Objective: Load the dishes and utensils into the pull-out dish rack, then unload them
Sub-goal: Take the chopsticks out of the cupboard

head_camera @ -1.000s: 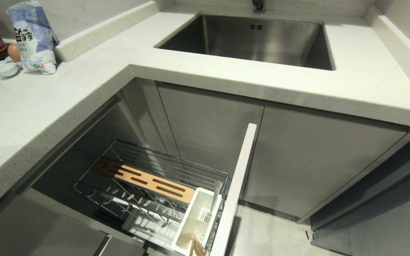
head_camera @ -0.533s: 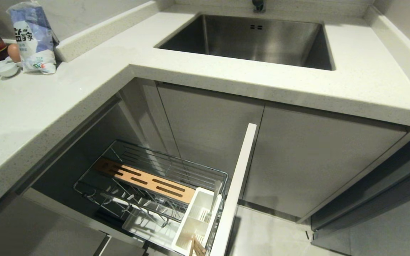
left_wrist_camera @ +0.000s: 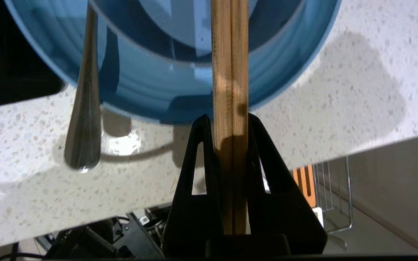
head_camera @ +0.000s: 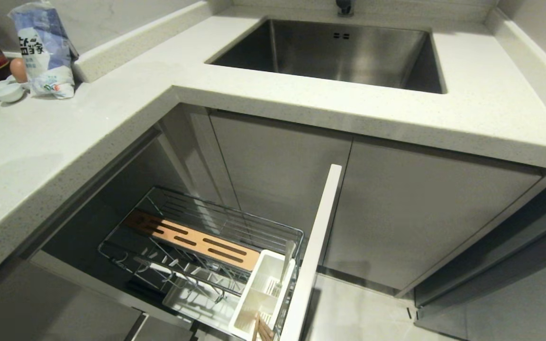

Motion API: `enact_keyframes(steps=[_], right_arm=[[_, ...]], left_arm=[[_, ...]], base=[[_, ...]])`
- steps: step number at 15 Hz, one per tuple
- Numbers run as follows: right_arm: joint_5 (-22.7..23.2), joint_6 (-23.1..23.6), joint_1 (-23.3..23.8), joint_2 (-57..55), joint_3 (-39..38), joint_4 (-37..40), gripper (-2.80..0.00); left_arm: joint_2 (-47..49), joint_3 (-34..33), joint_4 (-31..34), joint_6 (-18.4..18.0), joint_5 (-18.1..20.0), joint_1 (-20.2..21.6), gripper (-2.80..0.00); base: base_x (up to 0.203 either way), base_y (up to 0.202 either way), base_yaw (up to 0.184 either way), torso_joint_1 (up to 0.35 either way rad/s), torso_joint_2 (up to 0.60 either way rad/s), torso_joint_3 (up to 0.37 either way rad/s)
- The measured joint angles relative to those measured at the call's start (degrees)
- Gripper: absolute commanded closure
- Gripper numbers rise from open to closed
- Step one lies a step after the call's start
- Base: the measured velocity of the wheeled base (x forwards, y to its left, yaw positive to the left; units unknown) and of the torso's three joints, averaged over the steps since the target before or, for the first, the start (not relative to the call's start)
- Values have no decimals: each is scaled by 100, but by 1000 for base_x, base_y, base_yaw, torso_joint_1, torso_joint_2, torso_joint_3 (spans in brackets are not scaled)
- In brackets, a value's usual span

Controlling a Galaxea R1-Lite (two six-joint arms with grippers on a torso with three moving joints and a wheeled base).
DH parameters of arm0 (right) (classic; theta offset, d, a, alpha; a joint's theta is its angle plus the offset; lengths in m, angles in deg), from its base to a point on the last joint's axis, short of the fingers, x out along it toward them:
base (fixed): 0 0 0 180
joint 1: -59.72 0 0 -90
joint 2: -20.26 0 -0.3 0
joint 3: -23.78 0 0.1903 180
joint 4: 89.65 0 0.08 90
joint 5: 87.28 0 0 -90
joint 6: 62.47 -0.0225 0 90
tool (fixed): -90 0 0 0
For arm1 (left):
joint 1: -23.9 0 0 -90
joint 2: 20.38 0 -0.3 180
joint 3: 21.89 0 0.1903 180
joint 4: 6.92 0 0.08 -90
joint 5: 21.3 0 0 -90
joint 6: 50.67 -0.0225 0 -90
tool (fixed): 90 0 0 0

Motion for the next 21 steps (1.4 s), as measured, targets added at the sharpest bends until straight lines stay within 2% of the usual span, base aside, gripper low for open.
enact_keyframes(steps=[8, 21], right_arm=[[0, 0, 0, 0, 0, -2, 0], [0, 0, 0, 0, 0, -2, 0]], left_arm=[[282, -74, -232, -17, 9, 259, 0], [373, -202, -389, -10, 155, 401, 0]], base=[[0, 0, 0, 0, 0, 0], [0, 0, 0, 0, 0, 0]])
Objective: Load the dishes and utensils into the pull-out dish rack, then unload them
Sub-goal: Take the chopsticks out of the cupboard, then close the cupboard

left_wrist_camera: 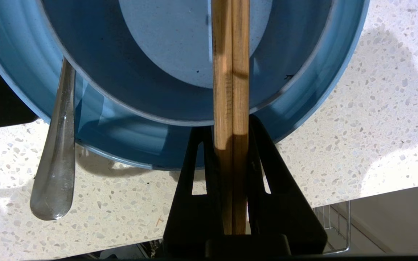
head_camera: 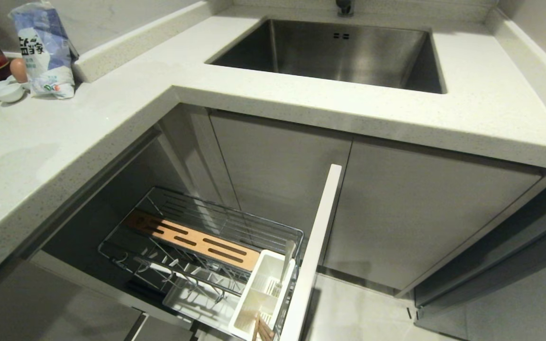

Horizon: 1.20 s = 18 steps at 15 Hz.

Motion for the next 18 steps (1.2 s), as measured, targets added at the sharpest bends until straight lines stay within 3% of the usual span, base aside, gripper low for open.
enact_keyframes(steps=[1, 2, 3, 18], right_arm=[[0, 0, 0, 0, 0, 1, 0], [0, 2, 0, 0, 0, 0, 0], [0, 2, 0, 0, 0, 0, 0], [0, 0, 0, 0, 0, 0, 0]], left_arm=[[0, -7, -2, 0, 0, 6, 0], [0, -11, 0, 0, 0, 11, -128], [0, -15, 0, 2, 1, 15, -280], [-500, 37, -6, 7, -1, -41, -280]], base=[[0, 0, 0, 0, 0, 0], [0, 0, 0, 0, 0, 0], [0, 0, 0, 0, 0, 0], [0, 0, 0, 0, 0, 0]])
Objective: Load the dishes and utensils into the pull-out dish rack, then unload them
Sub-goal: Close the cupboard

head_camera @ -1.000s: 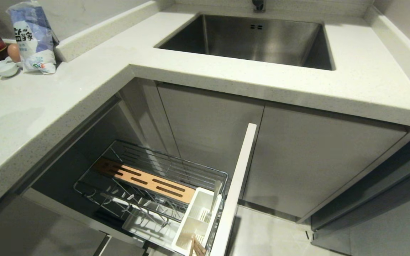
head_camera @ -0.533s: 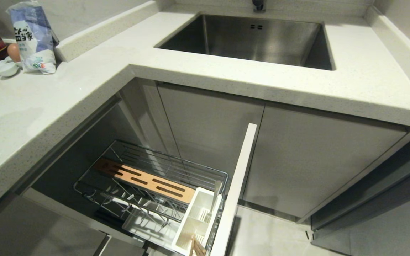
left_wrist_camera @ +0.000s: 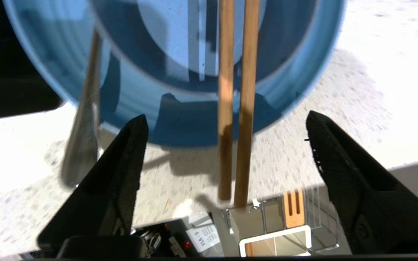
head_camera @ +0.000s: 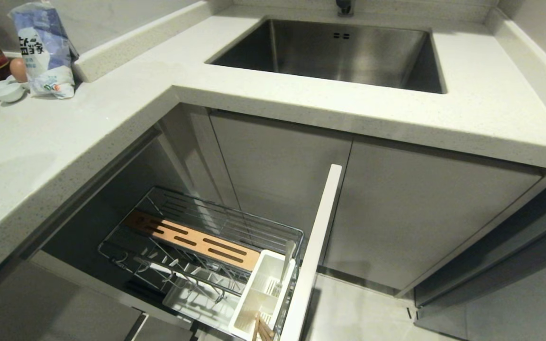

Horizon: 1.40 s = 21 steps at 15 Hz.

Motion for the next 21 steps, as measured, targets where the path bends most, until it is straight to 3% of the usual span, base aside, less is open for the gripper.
enact_keyframes(steps=[5, 6, 8, 13, 15, 18, 21], right_arm=[[0, 2, 0, 0, 0, 2, 0], [0, 2, 0, 0, 0, 2, 0], [0, 0, 0, 0, 0, 0, 0], [0, 0, 0, 0, 0, 1, 0], [0, 0, 0, 0, 0, 1, 0], [0, 2, 0, 0, 0, 2, 0], [0, 0, 0, 0, 0, 0, 0]], left_arm=[[-660, 11, -2, -7, -131, -317, -280], [-830, 22, -30, -19, -235, -403, 0], [-1224, 30, -203, -153, -540, -575, 0], [-2257, -46, -854, -1228, -779, -772, 0], [-2706, -220, -884, -1791, -481, -801, 0], [-3445, -614, -885, -2586, 338, -821, 0], [-3961, -913, -870, -2899, 1241, -867, 0]], base=[[0, 0, 0, 0, 0, 0], [0, 0, 0, 0, 0, 0], [0, 0, 0, 0, 0, 0], [0, 0, 0, 0, 0, 0], [0, 0, 0, 0, 0, 0], [0, 0, 0, 0, 0, 0], [0, 0, 0, 0, 0, 0]])
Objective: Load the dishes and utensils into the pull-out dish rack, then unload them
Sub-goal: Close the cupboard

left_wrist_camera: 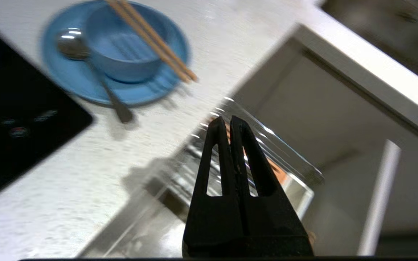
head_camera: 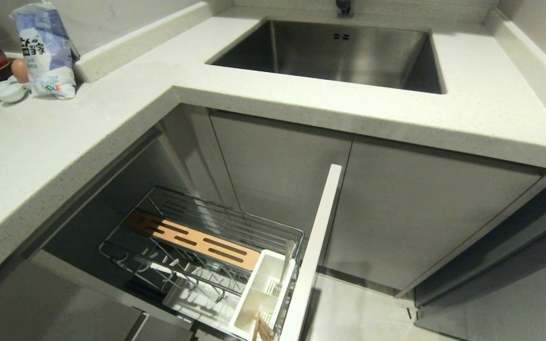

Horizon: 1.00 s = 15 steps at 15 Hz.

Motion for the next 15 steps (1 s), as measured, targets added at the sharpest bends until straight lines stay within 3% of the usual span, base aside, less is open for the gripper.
enact_keyframes(steps=[3, 4, 7, 9, 13, 15], right_arm=[[0, 0, 2, 0, 0, 2, 0], [0, 0, 2, 0, 0, 1, 0], [0, 0, 0, 0, 0, 2, 0], [0, -1, 0, 0, 0, 0, 0], [0, 0, 0, 0, 0, 0, 0], [0, 0, 0, 0, 0, 0, 0]], left_arm=[[-280, -255, -14, -136, 1137, -139, 0], [-450, -446, -9, -325, 1183, -152, 0], [-1146, -1318, 44, -1204, 1007, -154, 0], [-1404, -1712, -111, -1520, 649, -153, 0], [-2011, -2858, -1287, -2380, 426, -416, 0], [-2485, -3794, -1664, -2526, 381, -509, 0]], base=[[0, 0, 0, 0, 0, 0], [0, 0, 0, 0, 0, 0], [0, 0, 0, 0, 0, 0], [0, 0, 0, 0, 0, 0], [0, 0, 0, 0, 0, 0], [0, 0, 0, 0, 0, 0]])
